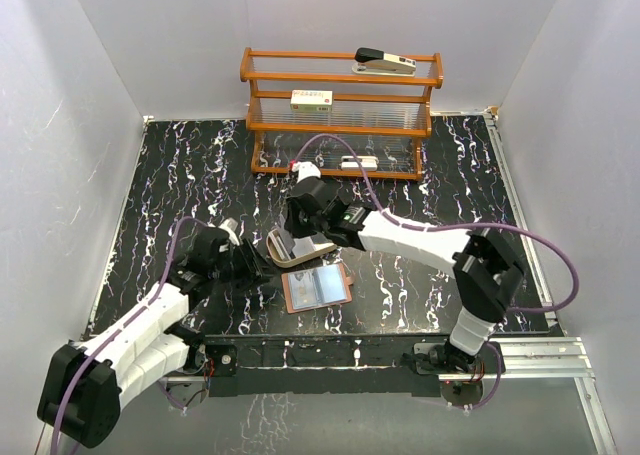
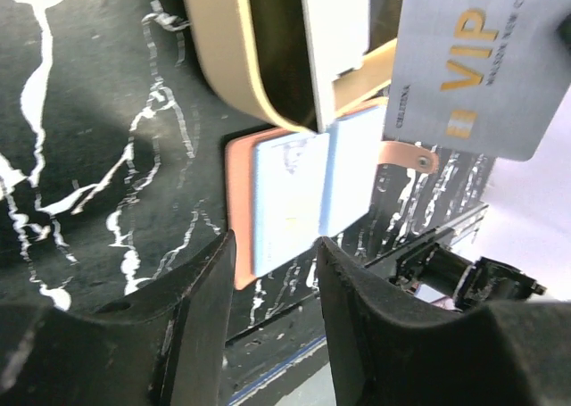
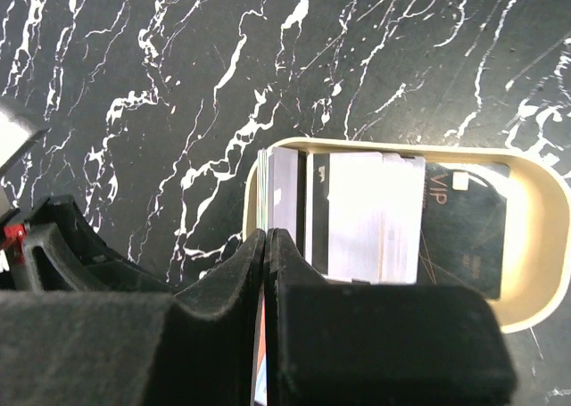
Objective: Put the credit cards into the card holder
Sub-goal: Pick up the credit card from the storage box.
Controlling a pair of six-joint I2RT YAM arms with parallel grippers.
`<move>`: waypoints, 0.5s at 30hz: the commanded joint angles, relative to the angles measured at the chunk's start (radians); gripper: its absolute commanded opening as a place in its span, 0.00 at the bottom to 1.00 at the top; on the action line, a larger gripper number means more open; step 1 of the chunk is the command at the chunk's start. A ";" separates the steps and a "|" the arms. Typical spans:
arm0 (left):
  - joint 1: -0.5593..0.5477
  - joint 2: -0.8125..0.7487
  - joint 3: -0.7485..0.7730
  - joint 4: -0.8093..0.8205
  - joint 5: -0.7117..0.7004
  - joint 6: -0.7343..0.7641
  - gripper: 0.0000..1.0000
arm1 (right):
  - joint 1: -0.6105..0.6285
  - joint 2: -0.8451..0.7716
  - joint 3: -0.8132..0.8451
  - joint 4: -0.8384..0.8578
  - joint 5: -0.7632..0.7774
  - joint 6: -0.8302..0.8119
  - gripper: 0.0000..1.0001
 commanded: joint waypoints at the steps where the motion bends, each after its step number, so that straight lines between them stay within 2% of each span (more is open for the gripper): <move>1: 0.000 -0.023 0.087 -0.034 0.075 0.007 0.42 | 0.001 -0.121 -0.042 0.039 0.056 -0.004 0.00; 4: 0.000 -0.041 0.111 -0.011 0.119 -0.009 0.45 | 0.001 -0.188 -0.095 0.057 0.049 0.015 0.00; 9: 0.000 -0.098 0.101 0.127 0.224 -0.069 0.57 | 0.001 -0.349 -0.238 0.150 -0.029 0.103 0.00; 15: 0.000 -0.149 0.085 0.246 0.275 -0.150 0.61 | 0.002 -0.531 -0.414 0.272 -0.103 0.257 0.00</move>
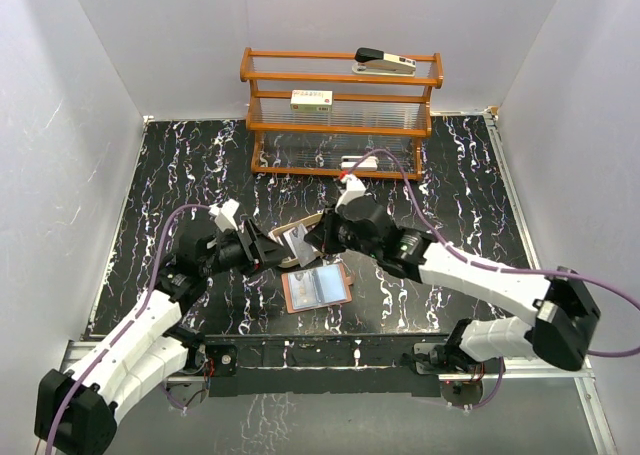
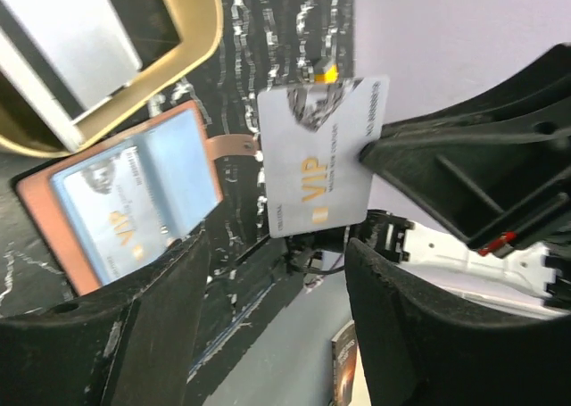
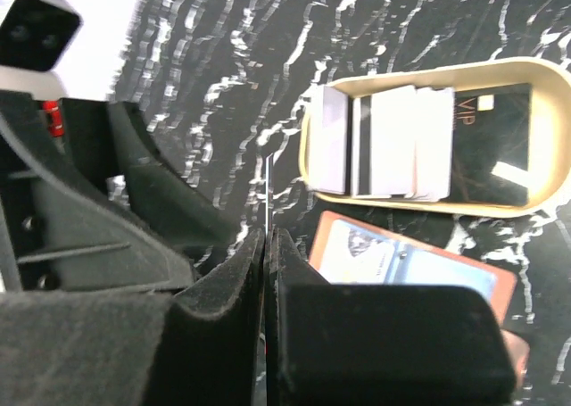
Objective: Put the credit cards into the card holder
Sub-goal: Pick up the credit card from the storage box.
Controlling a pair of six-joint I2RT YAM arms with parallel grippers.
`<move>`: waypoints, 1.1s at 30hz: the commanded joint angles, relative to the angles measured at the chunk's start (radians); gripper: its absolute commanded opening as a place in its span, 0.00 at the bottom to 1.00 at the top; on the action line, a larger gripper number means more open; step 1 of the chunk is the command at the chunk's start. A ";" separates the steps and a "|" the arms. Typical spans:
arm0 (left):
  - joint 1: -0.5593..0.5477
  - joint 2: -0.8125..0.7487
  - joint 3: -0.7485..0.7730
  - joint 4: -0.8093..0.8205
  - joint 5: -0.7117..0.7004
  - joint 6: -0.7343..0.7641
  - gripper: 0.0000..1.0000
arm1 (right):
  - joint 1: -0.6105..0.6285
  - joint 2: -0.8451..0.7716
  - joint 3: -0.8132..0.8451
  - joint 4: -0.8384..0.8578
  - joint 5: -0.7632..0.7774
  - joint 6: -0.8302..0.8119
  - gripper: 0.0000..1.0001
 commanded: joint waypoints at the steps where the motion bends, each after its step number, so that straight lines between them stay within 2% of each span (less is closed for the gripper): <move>1: 0.001 -0.052 0.000 0.124 0.084 -0.082 0.61 | 0.001 -0.138 -0.099 0.184 -0.061 0.142 0.00; 6: 0.000 -0.057 -0.048 0.285 0.125 -0.190 0.62 | 0.003 -0.255 -0.218 0.312 -0.081 0.247 0.00; 10: 0.000 -0.051 -0.100 0.442 0.145 -0.277 0.59 | 0.003 -0.275 -0.246 0.347 -0.098 0.276 0.00; 15: -0.001 -0.017 -0.105 0.452 0.158 -0.276 0.53 | 0.003 -0.253 -0.269 0.398 -0.143 0.301 0.00; 17: -0.001 -0.012 -0.123 0.496 0.164 -0.299 0.42 | 0.003 -0.239 -0.271 0.405 -0.153 0.310 0.00; 21: 0.000 -0.014 -0.140 0.518 0.162 -0.322 0.09 | 0.003 -0.232 -0.294 0.405 -0.136 0.316 0.00; 22: -0.001 -0.016 -0.141 0.511 0.159 -0.319 0.03 | 0.003 -0.230 -0.296 0.393 -0.128 0.310 0.00; 23: -0.001 -0.017 -0.141 0.500 0.156 -0.313 0.00 | 0.002 -0.227 -0.298 0.379 -0.119 0.302 0.02; 25: -0.001 -0.013 -0.145 0.485 0.154 -0.300 0.00 | 0.003 -0.227 -0.298 0.349 -0.101 0.289 0.08; 30: -0.001 0.009 -0.143 0.412 0.146 -0.239 0.00 | 0.003 -0.241 -0.278 0.225 -0.039 0.227 0.35; 33: -0.001 0.019 -0.133 0.335 0.133 -0.179 0.00 | 0.002 -0.241 -0.275 0.156 0.001 0.174 0.47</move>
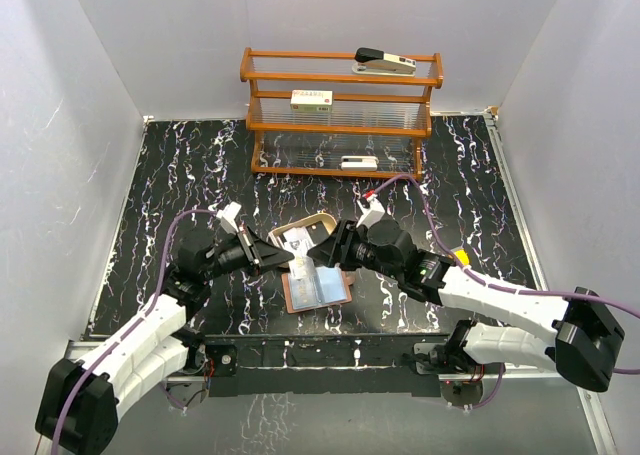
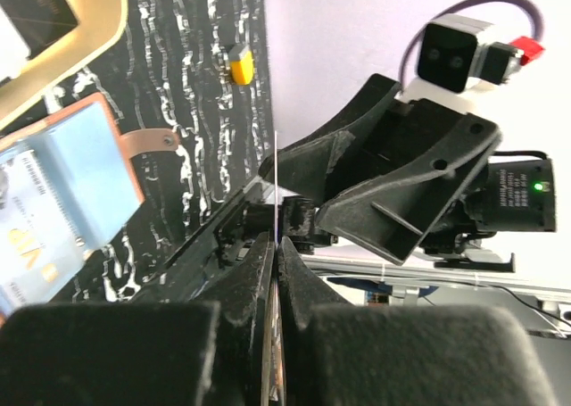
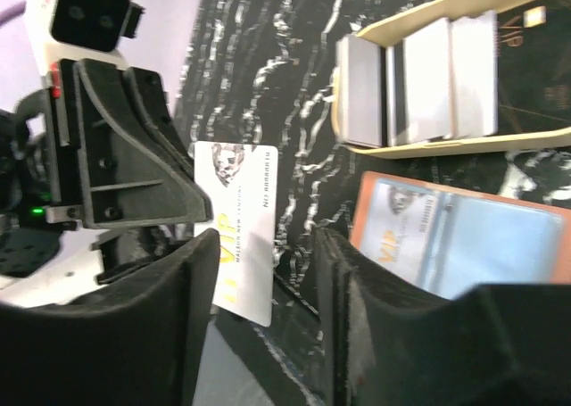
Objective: Put the credit cards into the card holder
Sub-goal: Pick up the credit card from the storage box, then insert the credit card into the card holder.
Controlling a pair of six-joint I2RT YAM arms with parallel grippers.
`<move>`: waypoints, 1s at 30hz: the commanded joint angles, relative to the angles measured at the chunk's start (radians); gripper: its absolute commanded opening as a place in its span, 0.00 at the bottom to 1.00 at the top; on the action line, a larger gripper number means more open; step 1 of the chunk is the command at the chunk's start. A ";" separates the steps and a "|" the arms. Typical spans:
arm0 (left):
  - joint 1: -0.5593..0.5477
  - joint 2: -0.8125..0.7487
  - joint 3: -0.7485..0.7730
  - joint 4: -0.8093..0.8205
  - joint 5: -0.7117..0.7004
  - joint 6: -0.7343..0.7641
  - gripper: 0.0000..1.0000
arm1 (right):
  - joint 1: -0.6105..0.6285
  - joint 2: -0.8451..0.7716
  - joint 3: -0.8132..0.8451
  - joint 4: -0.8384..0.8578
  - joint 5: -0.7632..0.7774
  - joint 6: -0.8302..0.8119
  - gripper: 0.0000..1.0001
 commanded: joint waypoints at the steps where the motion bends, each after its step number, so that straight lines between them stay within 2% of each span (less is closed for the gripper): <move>1: -0.002 0.011 0.013 -0.128 -0.010 0.104 0.00 | 0.001 -0.015 0.030 -0.098 0.090 -0.099 0.49; 5: -0.003 0.051 0.007 -0.201 -0.034 0.175 0.00 | -0.001 0.043 0.060 -0.224 0.156 -0.215 0.50; 10: -0.003 0.123 -0.033 -0.176 -0.029 0.193 0.00 | -0.006 0.153 0.111 -0.341 0.196 -0.305 0.48; 19: -0.018 0.226 -0.053 -0.130 -0.035 0.196 0.00 | -0.013 0.287 0.159 -0.422 0.278 -0.377 0.48; 26: -0.031 0.264 -0.052 -0.125 -0.051 0.198 0.00 | -0.028 0.330 0.139 -0.402 0.270 -0.394 0.49; 30: -0.038 0.267 -0.045 -0.145 -0.065 0.199 0.00 | -0.028 0.347 0.108 -0.338 0.206 -0.417 0.46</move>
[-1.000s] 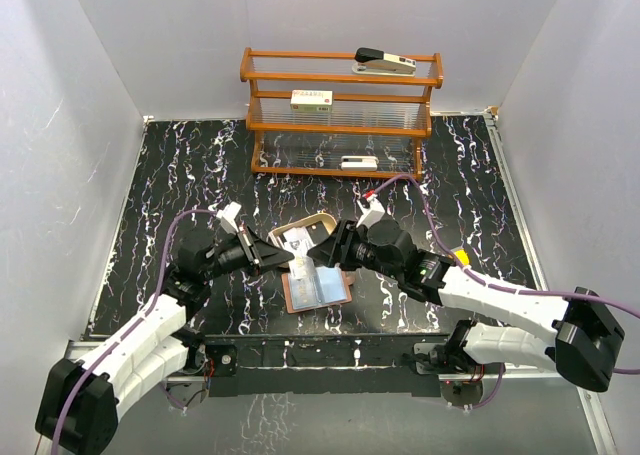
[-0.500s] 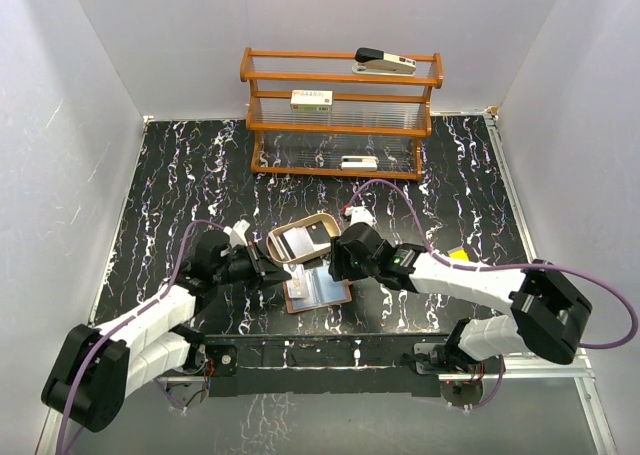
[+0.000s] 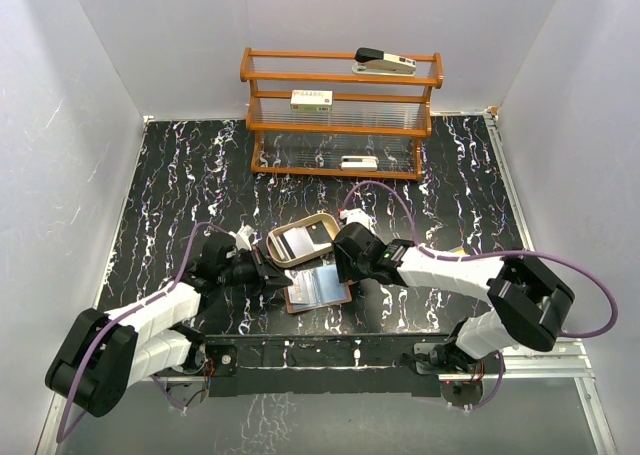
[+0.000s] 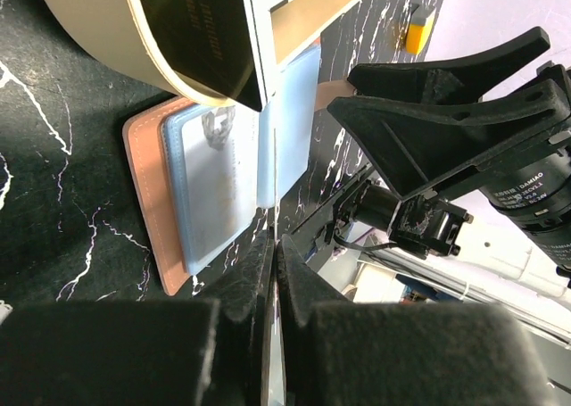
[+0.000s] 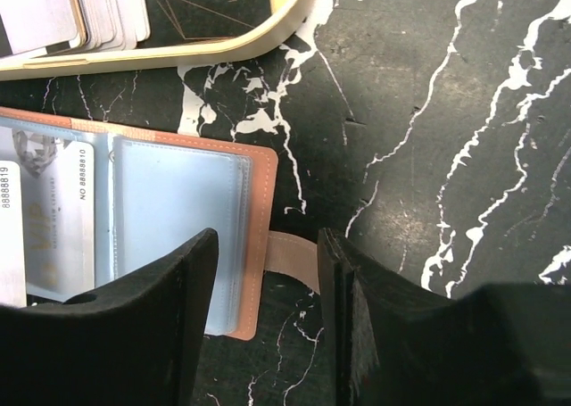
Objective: Put the credit cards into the card holder
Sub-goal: Insert the credit card into the card holder.
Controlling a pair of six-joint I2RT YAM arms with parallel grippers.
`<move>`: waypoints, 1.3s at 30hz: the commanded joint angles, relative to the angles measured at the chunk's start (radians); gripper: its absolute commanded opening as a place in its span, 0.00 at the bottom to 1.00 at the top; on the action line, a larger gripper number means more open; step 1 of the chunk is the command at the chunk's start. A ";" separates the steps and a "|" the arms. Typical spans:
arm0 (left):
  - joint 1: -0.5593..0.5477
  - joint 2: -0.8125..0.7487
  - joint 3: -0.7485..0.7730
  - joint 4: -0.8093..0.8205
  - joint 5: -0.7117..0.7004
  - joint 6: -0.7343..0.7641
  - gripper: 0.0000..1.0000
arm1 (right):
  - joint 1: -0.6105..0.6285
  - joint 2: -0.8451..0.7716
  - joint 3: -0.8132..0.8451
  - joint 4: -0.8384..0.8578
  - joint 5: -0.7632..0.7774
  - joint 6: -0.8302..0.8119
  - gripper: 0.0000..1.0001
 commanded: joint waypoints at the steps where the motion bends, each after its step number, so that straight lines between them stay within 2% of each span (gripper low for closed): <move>1: -0.011 -0.004 0.012 -0.025 -0.017 0.021 0.00 | -0.005 0.016 -0.011 0.097 -0.052 -0.040 0.45; 5: -0.013 -0.003 0.009 -0.052 -0.017 0.039 0.00 | -0.005 0.039 -0.025 0.133 -0.111 -0.042 0.37; 16: -0.044 0.015 0.016 -0.074 -0.007 0.050 0.00 | -0.004 0.047 -0.104 0.233 -0.210 0.009 0.24; 20: -0.051 0.032 0.029 -0.075 -0.001 0.051 0.00 | -0.002 0.021 -0.118 0.210 -0.175 0.028 0.17; 30: -0.060 0.057 0.004 0.068 0.018 -0.006 0.00 | -0.002 -0.002 -0.141 0.215 -0.174 0.045 0.15; 39: -0.065 0.085 0.003 0.077 -0.012 0.004 0.00 | -0.001 -0.013 -0.159 0.238 -0.166 0.069 0.15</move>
